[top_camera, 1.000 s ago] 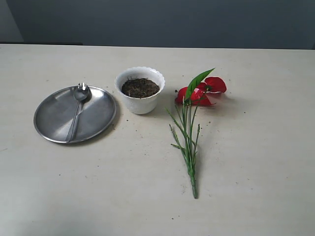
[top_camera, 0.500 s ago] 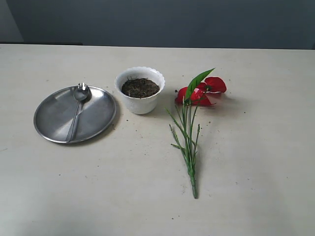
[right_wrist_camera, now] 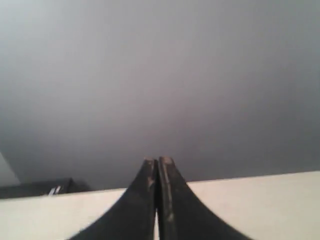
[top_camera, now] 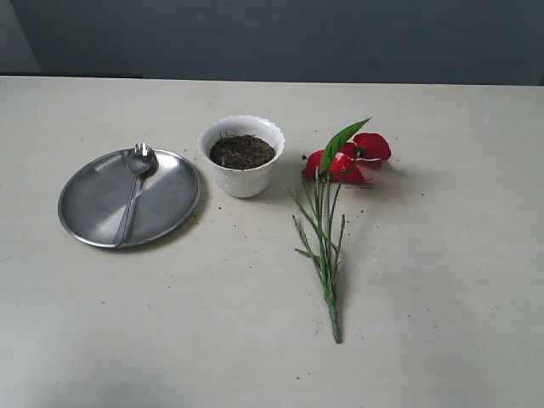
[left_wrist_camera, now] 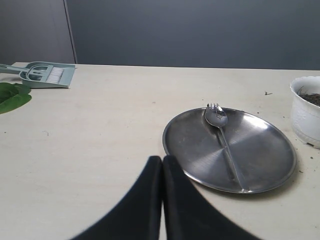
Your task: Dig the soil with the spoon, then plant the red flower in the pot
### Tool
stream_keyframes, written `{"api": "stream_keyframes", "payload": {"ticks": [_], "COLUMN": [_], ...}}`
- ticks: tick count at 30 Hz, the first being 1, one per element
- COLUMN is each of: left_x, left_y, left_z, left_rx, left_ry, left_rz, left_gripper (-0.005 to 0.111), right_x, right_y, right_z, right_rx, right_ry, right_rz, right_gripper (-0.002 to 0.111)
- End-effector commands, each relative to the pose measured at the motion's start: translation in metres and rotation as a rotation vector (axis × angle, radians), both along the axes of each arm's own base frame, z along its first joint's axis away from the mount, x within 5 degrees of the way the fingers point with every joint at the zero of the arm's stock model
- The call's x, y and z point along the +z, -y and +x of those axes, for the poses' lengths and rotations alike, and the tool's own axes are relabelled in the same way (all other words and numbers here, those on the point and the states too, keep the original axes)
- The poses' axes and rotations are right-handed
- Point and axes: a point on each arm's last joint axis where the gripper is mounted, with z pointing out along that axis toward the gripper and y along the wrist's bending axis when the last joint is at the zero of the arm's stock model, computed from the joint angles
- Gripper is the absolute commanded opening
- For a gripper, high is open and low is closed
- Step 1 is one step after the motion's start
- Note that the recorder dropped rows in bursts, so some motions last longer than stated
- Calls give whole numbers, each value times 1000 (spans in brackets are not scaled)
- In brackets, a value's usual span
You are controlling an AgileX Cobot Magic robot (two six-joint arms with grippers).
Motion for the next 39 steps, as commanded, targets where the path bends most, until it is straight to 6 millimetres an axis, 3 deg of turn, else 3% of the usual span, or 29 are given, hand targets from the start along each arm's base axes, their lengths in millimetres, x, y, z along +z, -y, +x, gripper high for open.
{"api": "stream_keyframes", "payload": {"ticks": [1,3,7,10,14,20,26,34,39], "left_x": [0,0,0,0,0,0,0,0,0], "left_y": [0,0,0,0,0,0,0,0,0], "left_z": [0,0,0,0,0,0,0,0,0], "left_rx": [-3,-3,-3,-3,-3,-3,-3,-3,-3], "left_ry": [14,14,14,14,14,14,14,14,14], "left_rz": [-1,-1,-1,-1,-1,-1,-1,-1,-1], "left_gripper": [0,0,0,0,0,0,0,0,0], "right_x": [-5,-17,-68,-102,-131,-154,-172,-205,-212], "right_y": [-33,-53,-86,-104,-119,-125,-133,-138,-148], "right_z": [31,44,64,77,85,90,96,102,103], "right_rx": [156,231,354,398,429,440,444,440,496], "right_ry": [-117,-201,-512,-673,-803,-922,-996,-1129,-1148], "right_rz": [-123,-180,-289,-341,-365,-386,-342,-363,-289], "right_gripper": [-1,-1,1,17,42,68,85,86,86]}}
